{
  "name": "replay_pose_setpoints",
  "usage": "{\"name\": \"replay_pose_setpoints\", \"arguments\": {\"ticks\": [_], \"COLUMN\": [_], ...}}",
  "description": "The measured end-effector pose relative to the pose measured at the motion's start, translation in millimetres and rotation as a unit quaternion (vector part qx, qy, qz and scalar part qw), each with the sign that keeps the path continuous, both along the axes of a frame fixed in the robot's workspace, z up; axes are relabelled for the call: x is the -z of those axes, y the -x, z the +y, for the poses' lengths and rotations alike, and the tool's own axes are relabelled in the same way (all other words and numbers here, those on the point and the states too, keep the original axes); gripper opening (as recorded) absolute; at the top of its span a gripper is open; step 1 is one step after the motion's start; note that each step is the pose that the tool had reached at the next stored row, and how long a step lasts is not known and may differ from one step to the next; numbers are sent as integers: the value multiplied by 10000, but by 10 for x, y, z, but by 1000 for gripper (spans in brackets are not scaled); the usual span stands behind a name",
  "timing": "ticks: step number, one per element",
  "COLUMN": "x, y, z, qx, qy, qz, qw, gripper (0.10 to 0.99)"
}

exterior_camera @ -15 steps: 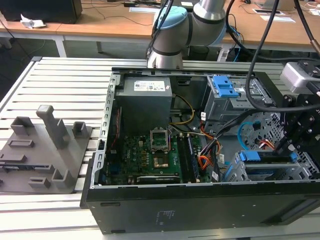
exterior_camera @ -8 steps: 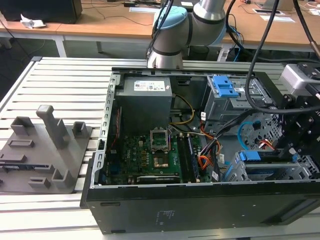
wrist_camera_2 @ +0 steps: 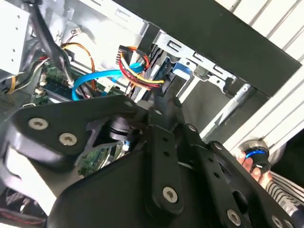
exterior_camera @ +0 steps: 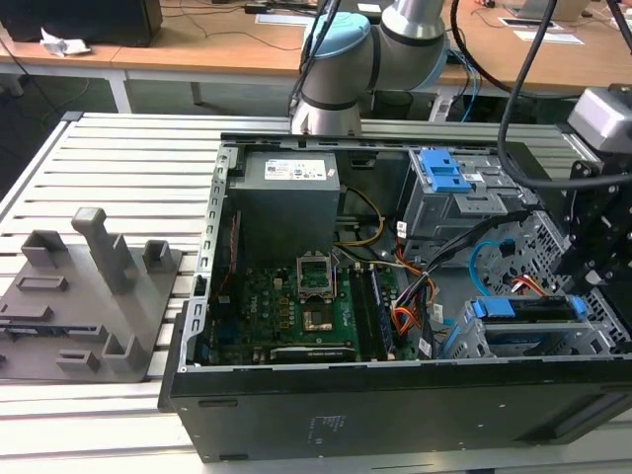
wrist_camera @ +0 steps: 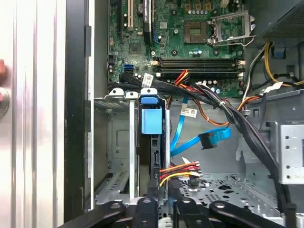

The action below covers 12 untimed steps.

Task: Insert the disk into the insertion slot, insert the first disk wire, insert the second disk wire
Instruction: 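Insert the first disk wire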

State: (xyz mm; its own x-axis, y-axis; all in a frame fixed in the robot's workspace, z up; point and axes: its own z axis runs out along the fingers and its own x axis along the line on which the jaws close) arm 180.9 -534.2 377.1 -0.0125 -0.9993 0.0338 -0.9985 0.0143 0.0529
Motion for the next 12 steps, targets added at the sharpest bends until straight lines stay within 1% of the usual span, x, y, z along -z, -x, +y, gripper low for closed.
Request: {"name": "replay_pose_setpoints", "arguments": {"ticks": [1,2,4,5,7,8,9,10,12], "x": [-50,-54,-55,-56,-49,-39,-31,0,29], "y": [0,0,9,35,124,242,279,303,309], "z": [9,10,11,11,10,10,10,10,10], "qx": [0,0,-1,0,-1,0,0,0,-1], "qy": [-1,-2,0,1,0,0,0,-1,0], "qz": [0,0,0,0,0,0,0,0,0], "qw": [10000,10000,10000,10000,10000,10000,10000,10000,10000], "gripper": [157,106,106,106,106,106,106,106,106]}}
